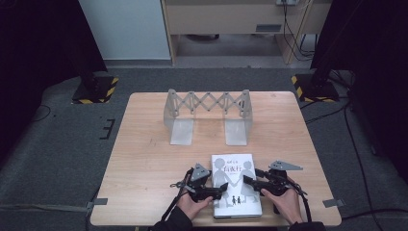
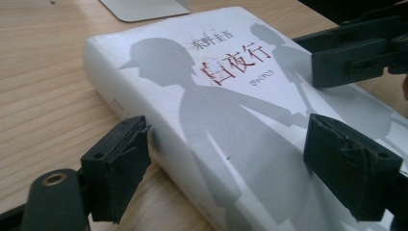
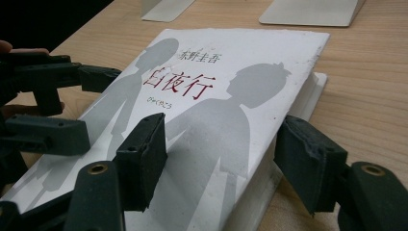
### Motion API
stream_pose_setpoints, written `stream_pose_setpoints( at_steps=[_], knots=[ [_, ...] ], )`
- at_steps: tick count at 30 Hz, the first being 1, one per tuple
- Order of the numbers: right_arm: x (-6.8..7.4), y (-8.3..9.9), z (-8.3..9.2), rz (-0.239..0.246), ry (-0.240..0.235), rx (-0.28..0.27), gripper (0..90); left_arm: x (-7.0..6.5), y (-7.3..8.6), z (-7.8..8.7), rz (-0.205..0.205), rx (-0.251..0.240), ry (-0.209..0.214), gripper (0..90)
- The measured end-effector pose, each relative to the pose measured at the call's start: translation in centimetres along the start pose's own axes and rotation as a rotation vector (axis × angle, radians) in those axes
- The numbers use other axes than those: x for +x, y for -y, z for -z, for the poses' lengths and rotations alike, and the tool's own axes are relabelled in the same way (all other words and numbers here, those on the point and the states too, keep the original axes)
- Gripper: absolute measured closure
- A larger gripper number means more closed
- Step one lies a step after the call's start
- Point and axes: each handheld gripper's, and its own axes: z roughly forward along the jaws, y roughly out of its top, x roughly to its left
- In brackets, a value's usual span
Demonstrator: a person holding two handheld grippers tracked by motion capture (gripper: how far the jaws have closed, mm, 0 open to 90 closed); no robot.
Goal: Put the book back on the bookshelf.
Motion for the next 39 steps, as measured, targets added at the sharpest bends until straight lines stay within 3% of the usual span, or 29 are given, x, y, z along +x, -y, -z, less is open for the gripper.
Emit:
stream_pose_setpoints(
  at_steps=[11,14,18,22,30,39],
  knots=[
    [0.1,-0.3,0.1,0.032,0.000,-0.003,37.0,0.2,-0.1,0.0,-0.001,-0.011,0.015,10.7],
    [0.5,-1.0,0.8,0.043,-0.019,-0.053,39.3,0.4,-0.2,0.2,0.007,-0.024,0.032,11.3],
    [0.6,-1.3,0.8,0.046,-0.025,-0.076,38.6,0.3,-0.3,0.4,0.000,-0.026,0.032,11.6],
    [0.7,-1.7,0.7,0.029,-0.044,-0.115,37.9,0.5,-0.4,1.0,-0.031,-0.006,0.043,13.0],
    [0.9,-1.8,0.6,0.017,-0.050,-0.110,36.7,1.5,-0.1,2.2,-0.043,0.012,0.017,20.7],
    [1.2,-1.6,0.6,0.011,-0.042,-0.085,36.7,1.6,0.1,2.2,-0.039,0.006,0.015,21.1]
  ],
)
